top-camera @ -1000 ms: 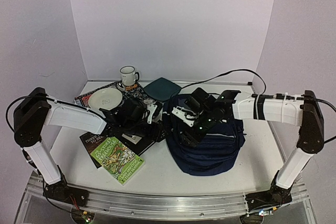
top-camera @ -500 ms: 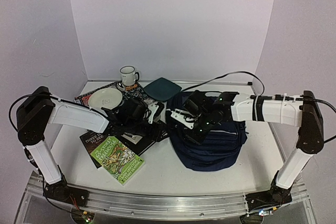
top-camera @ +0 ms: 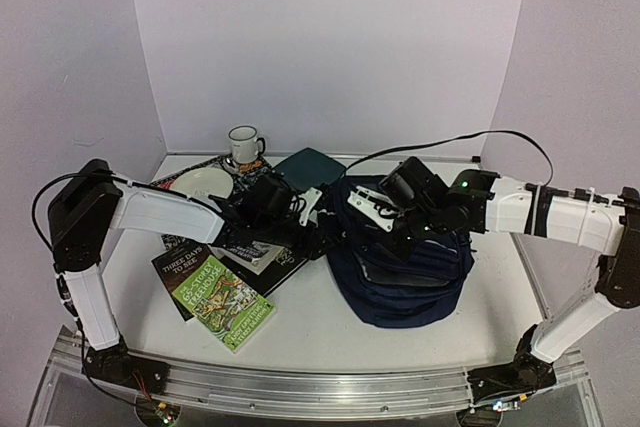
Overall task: Pack the student bag
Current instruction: Hold the second largest pocket of the student bag, then grab the second largest pocket of the bag from the center of the board.
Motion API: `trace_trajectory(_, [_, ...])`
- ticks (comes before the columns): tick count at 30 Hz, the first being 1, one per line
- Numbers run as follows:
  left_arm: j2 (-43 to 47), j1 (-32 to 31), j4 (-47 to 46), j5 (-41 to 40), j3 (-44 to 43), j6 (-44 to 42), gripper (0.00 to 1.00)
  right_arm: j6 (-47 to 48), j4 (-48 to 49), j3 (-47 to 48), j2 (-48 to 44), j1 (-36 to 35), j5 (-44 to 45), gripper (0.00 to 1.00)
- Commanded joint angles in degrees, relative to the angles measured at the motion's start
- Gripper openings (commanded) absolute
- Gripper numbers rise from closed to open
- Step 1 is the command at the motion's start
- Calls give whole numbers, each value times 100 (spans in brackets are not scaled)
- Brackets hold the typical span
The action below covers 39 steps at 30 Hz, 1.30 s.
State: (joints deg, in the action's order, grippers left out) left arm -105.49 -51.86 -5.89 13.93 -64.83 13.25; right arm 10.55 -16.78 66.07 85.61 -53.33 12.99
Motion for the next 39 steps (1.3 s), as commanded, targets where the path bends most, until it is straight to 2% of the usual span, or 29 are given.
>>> trace_trajectory(1, [-323,33,-251,72,-345,-604,46,-40,193,-145,-352,-7,-27,0])
trace_trajectory(13, [-863,34,-786,274,-452,-2161,39,-79,372,-204,-540,-4,-270,0])
trace_trajectory(25, [-961,75,-1010,359,-534,-2835,39,-63,393,-228,-633,6,-408,0])
trace_trajectory(39, [-1097,500,-1129,1972,-659,-3142,42,-66,447,-270,-662,1,-589,0])
